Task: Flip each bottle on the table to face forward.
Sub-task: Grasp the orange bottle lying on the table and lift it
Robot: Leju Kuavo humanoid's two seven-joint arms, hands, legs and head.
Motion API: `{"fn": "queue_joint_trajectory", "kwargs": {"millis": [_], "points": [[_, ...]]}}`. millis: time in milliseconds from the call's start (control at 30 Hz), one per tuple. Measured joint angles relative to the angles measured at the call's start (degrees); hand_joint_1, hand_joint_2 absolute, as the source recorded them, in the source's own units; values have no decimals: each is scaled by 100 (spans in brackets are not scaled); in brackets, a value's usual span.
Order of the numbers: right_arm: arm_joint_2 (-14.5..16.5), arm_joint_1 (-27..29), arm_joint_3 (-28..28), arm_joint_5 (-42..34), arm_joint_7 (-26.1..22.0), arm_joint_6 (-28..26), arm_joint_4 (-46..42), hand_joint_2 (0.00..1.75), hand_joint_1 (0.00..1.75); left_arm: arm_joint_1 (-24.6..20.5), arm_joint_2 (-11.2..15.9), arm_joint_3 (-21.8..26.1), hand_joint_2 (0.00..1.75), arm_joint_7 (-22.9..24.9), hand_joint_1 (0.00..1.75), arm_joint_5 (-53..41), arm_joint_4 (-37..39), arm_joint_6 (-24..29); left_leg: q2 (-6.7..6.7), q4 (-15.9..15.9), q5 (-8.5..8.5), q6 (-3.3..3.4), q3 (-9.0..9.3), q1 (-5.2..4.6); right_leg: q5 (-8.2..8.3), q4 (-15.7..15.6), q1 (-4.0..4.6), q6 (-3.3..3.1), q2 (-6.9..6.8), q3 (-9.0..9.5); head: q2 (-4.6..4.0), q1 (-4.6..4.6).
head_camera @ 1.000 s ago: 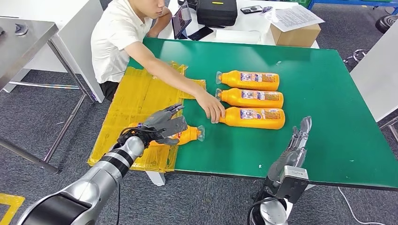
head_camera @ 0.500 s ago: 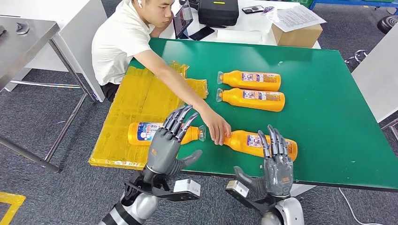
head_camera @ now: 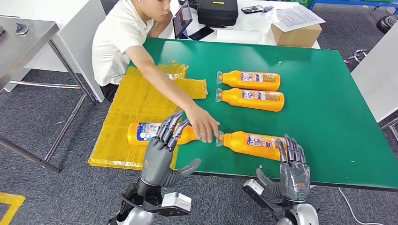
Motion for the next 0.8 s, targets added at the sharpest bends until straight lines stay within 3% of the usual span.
{"fn": "queue_joint_trajectory", "kwargs": {"millis": [67, 200, 300, 467, 600, 800], "points": [[-29, -1, -3, 232, 318, 0, 30, 175, 0, 9, -6, 13, 175, 40, 0, 236, -12, -118, 0, 0, 0, 0, 0, 0, 0, -1, 0, 0, 0, 0, 0, 0], [-228, -2, 56, 947, 1774, 0, 126, 175, 0, 82, -135, 219, 175, 303, 0, 1585, 74, -667, -1, 0, 0, 1, 0, -3, 0, -2, -3, 0, -1, 1, 0, -1], [-485, -49, 140, 899, 2421, 0, 332, 175, 0, 130, -260, 491, 175, 229, 0, 2289, 268, -754, -1, 0, 1, 2, -1, -6, 1, -1, -5, 1, 0, 2, 0, 2], [-938, -234, 498, 677, 2905, 94, 902, 175, 0, 162, -400, 780, 175, 61, 0, 2568, 416, -623, 0, 1, 1, 3, 1, -8, 3, -2, -6, 3, 0, 2, 0, -1], [-1209, -625, 831, 665, 3264, 515, 1403, 175, 0, 134, -483, 818, 175, 92, 0, 2642, 521, -664, 8, 1, 1, 3, 5, -5, 3, -1, -3, 3, 4, 2, 0, -2], [-1472, -1491, 1141, 432, 3314, 666, 2406, 175, 0, 11, -527, 807, 175, 120, 0, 2853, 665, -723, 22, 1, 2, 3, 26, -5, 7, -2, -3, 4, 7, 19, 0, 1]]}}
